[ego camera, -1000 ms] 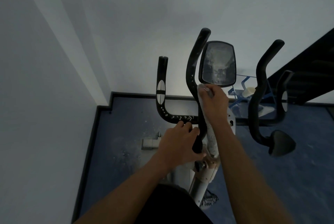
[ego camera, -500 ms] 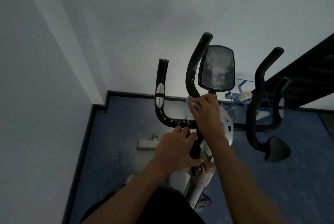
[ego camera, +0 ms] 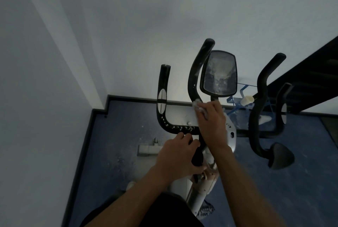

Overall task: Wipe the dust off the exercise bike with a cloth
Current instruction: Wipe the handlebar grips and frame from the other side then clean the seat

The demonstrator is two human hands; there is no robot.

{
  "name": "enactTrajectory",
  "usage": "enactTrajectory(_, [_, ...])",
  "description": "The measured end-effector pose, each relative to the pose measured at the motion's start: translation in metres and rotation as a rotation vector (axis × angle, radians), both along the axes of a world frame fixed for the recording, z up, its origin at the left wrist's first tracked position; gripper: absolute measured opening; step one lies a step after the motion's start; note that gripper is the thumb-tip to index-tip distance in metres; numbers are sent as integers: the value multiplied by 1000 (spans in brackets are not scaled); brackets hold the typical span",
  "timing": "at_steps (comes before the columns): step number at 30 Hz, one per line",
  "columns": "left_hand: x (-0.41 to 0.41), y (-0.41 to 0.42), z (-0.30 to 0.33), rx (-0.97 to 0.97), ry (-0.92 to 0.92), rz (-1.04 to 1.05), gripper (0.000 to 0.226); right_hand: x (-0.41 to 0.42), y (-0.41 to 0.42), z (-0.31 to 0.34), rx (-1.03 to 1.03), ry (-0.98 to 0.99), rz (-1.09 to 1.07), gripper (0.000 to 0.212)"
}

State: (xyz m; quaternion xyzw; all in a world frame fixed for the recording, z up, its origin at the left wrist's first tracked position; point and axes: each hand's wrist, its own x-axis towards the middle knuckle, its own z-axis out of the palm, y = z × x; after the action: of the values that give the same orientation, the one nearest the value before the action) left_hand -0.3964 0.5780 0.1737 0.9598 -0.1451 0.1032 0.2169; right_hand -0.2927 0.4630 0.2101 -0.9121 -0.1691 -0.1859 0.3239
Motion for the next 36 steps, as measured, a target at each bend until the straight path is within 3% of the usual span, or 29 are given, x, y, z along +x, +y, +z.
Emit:
enactTrajectory(3, [0, 0, 0, 12, 1, 5, 64, 23, 6, 9, 120, -25, -86, 14])
enactTrajectory(7, [0, 0, -1, 21, 5, -2, 67, 33, 2, 4, 154, 213, -135, 15])
enactTrajectory(13, [0, 0, 0, 15, 33, -7, 67, 45, 2, 20, 133, 317, -183, 13])
enactTrajectory(30, [0, 1, 0, 35, 30, -18, 67, 54, 23, 34, 143, 297, 8, 10])
enactTrajectory(36, [0, 2, -1, 31, 31, -17, 68, 56, 14, 33, 183, 292, -77, 13])
